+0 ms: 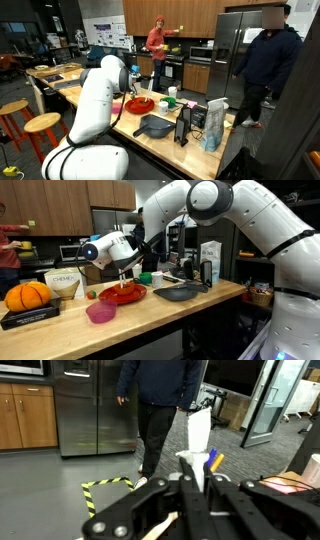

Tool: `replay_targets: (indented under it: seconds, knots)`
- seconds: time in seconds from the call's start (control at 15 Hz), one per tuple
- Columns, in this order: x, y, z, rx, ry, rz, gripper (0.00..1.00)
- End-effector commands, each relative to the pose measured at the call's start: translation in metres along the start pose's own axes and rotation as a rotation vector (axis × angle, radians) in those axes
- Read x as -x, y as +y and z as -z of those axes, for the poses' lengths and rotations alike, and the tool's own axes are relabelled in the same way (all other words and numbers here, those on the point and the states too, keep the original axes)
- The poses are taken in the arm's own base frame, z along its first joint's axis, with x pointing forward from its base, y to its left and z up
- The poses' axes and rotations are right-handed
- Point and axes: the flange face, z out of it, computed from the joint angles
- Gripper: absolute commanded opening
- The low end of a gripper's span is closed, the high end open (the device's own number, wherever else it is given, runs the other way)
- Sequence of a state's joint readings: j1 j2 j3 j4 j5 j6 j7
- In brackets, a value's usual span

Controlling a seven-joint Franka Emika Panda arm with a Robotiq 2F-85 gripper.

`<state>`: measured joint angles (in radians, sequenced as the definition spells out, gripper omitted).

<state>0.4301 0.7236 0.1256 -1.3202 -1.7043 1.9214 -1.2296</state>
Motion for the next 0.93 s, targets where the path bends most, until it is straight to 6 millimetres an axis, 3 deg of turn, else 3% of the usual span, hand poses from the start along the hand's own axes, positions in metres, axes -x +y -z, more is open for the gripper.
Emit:
replay_targets:
  seconds: [0.0,0.47,0.87]
  knots:
    - [0.004,0.003,0.003,0.077,0.003,-0.1,0.02]
    - [0.014,0.004,0.013,0.196,0.12,-0.215,0.02]
    - [0.011,-0.009,0.009,0.078,0.25,-0.148,0.02]
